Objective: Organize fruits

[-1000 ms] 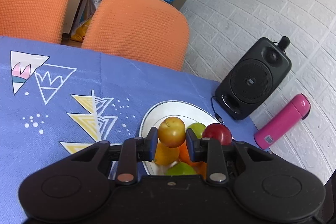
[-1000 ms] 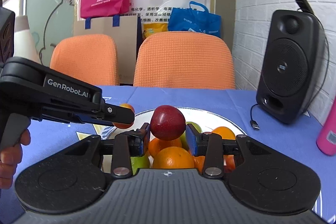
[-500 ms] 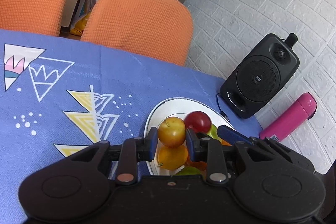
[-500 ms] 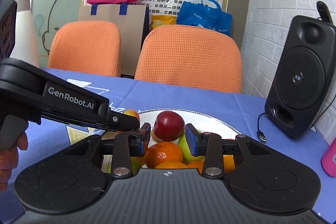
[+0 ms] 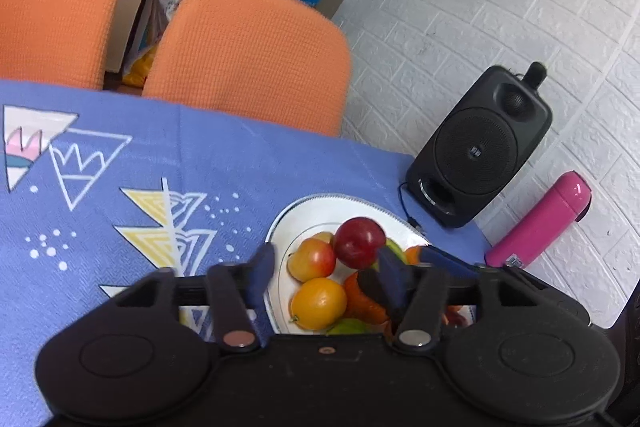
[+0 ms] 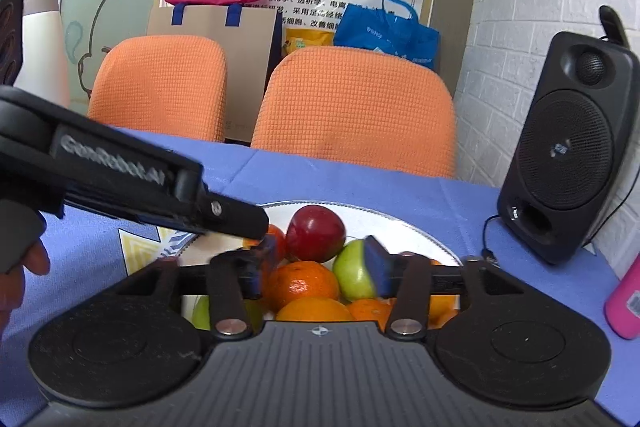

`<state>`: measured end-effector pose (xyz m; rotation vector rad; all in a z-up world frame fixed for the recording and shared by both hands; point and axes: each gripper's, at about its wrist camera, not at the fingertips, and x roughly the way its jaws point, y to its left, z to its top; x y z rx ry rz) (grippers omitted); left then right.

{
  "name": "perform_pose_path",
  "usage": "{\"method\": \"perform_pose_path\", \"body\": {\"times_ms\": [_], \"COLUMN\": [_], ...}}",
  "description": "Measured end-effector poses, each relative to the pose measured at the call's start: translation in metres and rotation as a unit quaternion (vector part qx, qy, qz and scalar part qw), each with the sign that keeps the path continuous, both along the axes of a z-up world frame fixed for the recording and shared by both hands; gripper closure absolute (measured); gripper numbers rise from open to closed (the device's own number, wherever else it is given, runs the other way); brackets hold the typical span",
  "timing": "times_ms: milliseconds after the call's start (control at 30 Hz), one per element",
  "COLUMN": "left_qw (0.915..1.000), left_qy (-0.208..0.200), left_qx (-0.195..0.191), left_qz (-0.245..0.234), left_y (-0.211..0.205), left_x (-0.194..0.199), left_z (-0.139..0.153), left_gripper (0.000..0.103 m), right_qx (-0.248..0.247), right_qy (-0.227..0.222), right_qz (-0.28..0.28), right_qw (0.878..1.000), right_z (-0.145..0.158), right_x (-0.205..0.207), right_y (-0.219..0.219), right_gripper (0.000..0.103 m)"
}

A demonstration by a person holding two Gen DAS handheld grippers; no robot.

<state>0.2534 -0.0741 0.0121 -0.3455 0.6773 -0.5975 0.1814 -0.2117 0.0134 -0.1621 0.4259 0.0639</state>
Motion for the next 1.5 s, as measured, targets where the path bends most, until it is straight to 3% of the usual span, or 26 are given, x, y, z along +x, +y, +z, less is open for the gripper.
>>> {"method": "perform_pose_path", "body": {"times_ms": [300, 600, 1000, 1233, 1500], "left_qw": [0.9962, 0.9932, 0.9910, 0.9877, 0.9863], "left_qy": [-0.074, -0.094, -0.068, -0.052, -0.054], "left_qx": [0.035, 0.032, 0.092, 0.126, 0.136], "left_qz": [0.031, 0.061, 0.070, 0.078, 0.077], "left_y": [0.001, 0.018, 0.017, 0.012, 0.007], "left_x": [-0.046, -0.102, -0.165, -0.180, -0.186], "left_z": [0.027, 0.040, 0.013, -0.007, -0.008], "left_gripper": [0.000, 0.000, 0.000, 0.000, 0.000], "right_qx": [0.033, 0.051, 0.051, 0.061, 0.066], "right_qy": [-0.008, -0.014, 0.007, 0.019, 0.013], "right_qz": [0.001, -0.031, -0.068, -0.076, -0.081], "right_qw": [0.999, 0.998, 0.996, 0.995, 0.994], "right_z": [0.014, 0.021, 0.000, -0.012, -0.012], "right_x": [-0.037, -0.091, -0.148, -0.160, -0.168], "right_y": [-0.005, -0.009, -0.017, -0.019, -0.021], "right_gripper": [0.000, 0.000, 0.000, 0.000, 0.000]}}
